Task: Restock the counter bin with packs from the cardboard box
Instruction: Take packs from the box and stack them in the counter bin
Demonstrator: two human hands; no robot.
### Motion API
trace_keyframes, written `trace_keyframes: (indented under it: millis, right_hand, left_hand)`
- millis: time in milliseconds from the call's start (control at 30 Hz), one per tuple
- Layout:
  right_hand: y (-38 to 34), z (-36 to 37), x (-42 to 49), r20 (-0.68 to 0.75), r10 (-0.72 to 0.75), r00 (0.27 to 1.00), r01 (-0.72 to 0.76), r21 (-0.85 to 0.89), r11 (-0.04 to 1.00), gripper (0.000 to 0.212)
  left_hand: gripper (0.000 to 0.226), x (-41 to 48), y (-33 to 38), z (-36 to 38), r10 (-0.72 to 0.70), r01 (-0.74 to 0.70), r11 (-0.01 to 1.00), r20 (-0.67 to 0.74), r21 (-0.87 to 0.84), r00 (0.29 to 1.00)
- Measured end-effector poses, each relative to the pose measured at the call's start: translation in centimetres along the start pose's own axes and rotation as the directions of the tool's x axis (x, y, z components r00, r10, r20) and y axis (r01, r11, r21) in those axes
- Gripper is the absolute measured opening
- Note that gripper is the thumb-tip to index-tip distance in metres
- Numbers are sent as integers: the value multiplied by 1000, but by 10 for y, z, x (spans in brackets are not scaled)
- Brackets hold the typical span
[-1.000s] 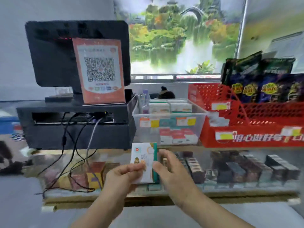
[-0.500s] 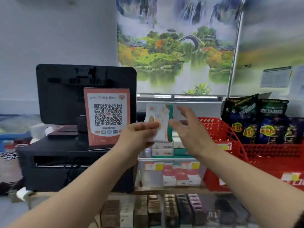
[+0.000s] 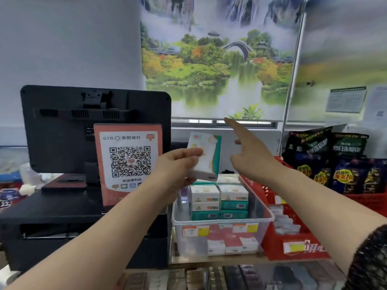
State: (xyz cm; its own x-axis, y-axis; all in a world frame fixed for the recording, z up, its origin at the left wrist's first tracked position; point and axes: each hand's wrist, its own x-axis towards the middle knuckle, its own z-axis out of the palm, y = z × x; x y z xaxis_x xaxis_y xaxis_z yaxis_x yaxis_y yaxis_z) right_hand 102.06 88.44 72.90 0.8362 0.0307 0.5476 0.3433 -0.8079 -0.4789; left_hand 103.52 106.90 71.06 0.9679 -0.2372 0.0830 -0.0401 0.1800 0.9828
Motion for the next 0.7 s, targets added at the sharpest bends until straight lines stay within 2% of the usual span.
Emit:
trace_keyframes:
  millis: [67,167,233,333,400,533,633,700]
  right_hand:
    - [9,2,8,59,-115,992,125,-228,966,85]
    - [30,3,25,164,-182,970,236,-422,876,79]
    - [46,5,34,196,-256,947,321,-480,817,72]
    - [75,10,49,196,-471,860,493,-555,670,62]
    - [96,12,57,163,-536,828,525,-559,641,58]
    - [132,18,68,132,-490,862,483,-509,712,54]
    - [150,35,76,132,-311,941,334,-501,799,42]
    - [162,50,81,130,-208,969,245,-573,782,36]
  left_hand:
    - [19,10,-1,2,-40,39,999,-22,-34,999]
    - [20,31,-3,11,-107,101,991,-59,-83,993]
    - [19,47,-4,19,-151,144,985,-76,-96,986]
    - [20,70,-4,36,-194,186,977,-70,-109,979]
    - [20,86,-6,47,-215,208,973,-66,-103,974]
    - [24,112,-12,64,-248,242,968,-90,-72,965]
    - [21,128,-16,68,-239,242,970,-180,-3,954]
    - [10,136,-16,67,-201,206,978,-228,0,953]
